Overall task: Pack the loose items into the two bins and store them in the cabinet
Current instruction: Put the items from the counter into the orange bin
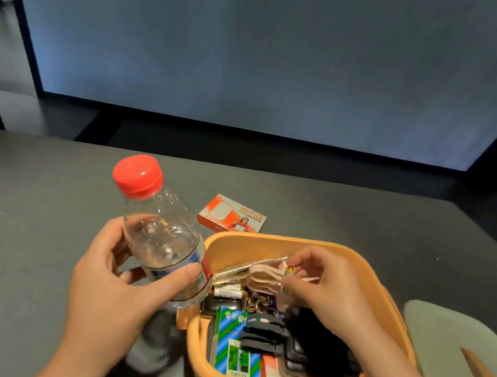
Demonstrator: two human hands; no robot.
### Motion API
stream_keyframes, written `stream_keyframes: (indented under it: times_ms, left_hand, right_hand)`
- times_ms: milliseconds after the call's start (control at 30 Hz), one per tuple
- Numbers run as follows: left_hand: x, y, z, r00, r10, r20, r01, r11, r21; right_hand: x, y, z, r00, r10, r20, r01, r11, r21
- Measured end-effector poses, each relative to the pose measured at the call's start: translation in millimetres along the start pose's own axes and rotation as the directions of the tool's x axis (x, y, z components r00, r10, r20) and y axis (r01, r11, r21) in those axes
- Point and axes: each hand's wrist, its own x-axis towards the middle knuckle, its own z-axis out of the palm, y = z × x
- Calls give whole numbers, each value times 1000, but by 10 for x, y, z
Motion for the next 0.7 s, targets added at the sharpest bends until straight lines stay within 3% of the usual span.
stream_keyframes:
  times_ms: [133, 233, 533, 600, 700]
  left_hand:
    - [3, 45, 161, 1000, 16, 14, -16, 1000, 8]
    - [12, 43, 286, 999, 24, 31, -24, 1000, 2]
    - [-100, -71, 648, 986, -53, 157, 37, 994, 105]
    - [-135, -165, 682, 976, -92, 196, 54, 980, 189]
    - [-182, -258, 719, 965, -132, 225, 57, 949, 309]
  right_hand:
    - [80, 306, -213, 996, 57, -64, -68, 981, -182]
    - [58, 468, -312, 993, 115, -35, -120, 940, -319]
    - [-15, 617, -352, 979, 193, 66, -140, 871, -470]
    - [-45, 559, -331, 991, 129, 27, -106, 905, -413]
    - [-113, 305, -214, 1000, 2, 25, -2, 1000, 28]
